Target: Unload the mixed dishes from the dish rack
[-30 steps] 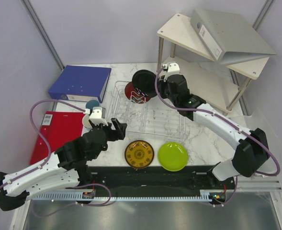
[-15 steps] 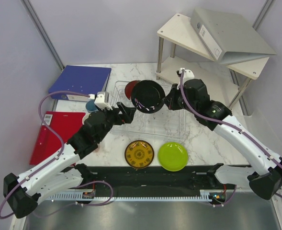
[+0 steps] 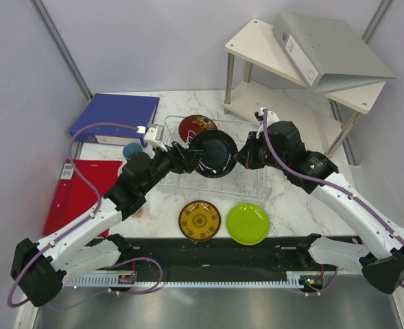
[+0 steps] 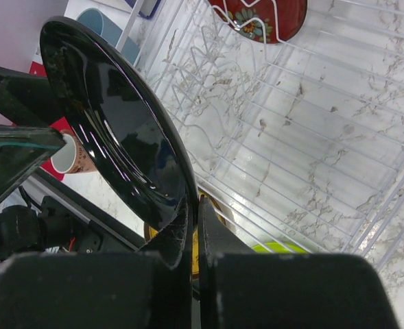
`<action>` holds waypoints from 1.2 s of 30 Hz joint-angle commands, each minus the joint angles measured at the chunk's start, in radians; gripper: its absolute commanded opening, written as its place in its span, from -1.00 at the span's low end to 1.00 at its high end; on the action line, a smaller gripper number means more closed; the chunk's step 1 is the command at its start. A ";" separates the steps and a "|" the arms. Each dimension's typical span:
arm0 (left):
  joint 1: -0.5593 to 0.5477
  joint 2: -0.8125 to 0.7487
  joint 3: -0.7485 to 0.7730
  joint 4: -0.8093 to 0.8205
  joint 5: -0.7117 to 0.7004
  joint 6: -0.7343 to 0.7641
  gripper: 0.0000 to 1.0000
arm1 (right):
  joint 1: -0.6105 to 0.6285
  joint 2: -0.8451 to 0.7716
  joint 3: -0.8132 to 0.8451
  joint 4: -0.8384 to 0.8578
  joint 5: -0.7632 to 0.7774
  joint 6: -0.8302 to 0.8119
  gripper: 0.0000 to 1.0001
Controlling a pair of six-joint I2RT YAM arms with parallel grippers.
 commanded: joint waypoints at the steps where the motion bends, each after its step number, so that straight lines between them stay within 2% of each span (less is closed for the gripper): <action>1: 0.005 0.027 0.024 0.097 0.095 -0.022 0.38 | 0.002 -0.020 0.008 0.023 -0.041 0.020 -1.00; 5: 0.006 0.028 0.010 0.102 0.100 -0.024 -0.15 | 0.002 -0.026 0.008 0.020 -0.040 0.020 -1.00; 6: 0.008 0.027 0.007 0.102 0.100 -0.024 -0.34 | 0.002 -0.026 0.008 0.020 -0.037 0.020 -1.00; 8: 0.009 0.019 0.001 0.097 0.100 -0.027 -0.53 | 0.002 -0.032 0.008 0.019 -0.035 0.020 -1.00; 9: 0.009 0.017 -0.002 0.096 0.100 -0.027 -0.80 | 0.003 -0.033 0.008 0.019 -0.035 0.020 -1.00; 10: 0.011 0.014 -0.004 0.096 0.100 -0.029 -0.96 | 0.003 -0.033 0.008 0.017 -0.034 0.020 -1.00; 16: 0.015 -0.002 -0.017 0.093 0.118 -0.039 -0.97 | 0.005 -0.043 0.008 0.017 -0.023 0.018 -1.00; 17: 0.015 -0.003 -0.014 0.093 0.124 -0.045 -0.97 | 0.003 -0.046 0.008 0.019 -0.009 0.020 -0.78; 18: 0.017 -0.003 -0.013 0.091 0.141 -0.047 -0.97 | 0.002 -0.055 0.009 0.019 0.020 0.017 -0.08; 19: 0.017 -0.003 -0.011 0.088 0.147 -0.050 -0.97 | 0.002 -0.059 0.008 0.014 0.049 0.018 0.20; 21: 0.020 -0.001 0.006 0.058 0.176 -0.072 -0.97 | 0.002 -0.085 -0.003 0.006 0.177 0.038 0.63; 24: 0.020 0.019 0.061 -0.022 0.254 -0.131 -0.97 | 0.002 -0.134 -0.029 -0.003 0.328 0.037 0.96; 25: 0.020 0.034 0.079 -0.051 0.291 -0.153 -0.96 | 0.002 -0.145 -0.034 -0.009 0.421 0.032 0.96; 29: 0.009 0.069 0.084 -0.131 0.435 -0.208 -0.97 | 0.002 -0.220 -0.055 -0.003 0.574 0.020 0.96; 31: -0.040 0.085 0.081 -0.194 0.419 -0.196 -0.97 | 0.002 -0.239 -0.060 0.011 0.615 0.012 0.96; 36: -0.227 0.189 0.087 -0.235 0.339 -0.171 -0.97 | 0.002 -0.247 -0.061 0.022 0.635 -0.003 0.96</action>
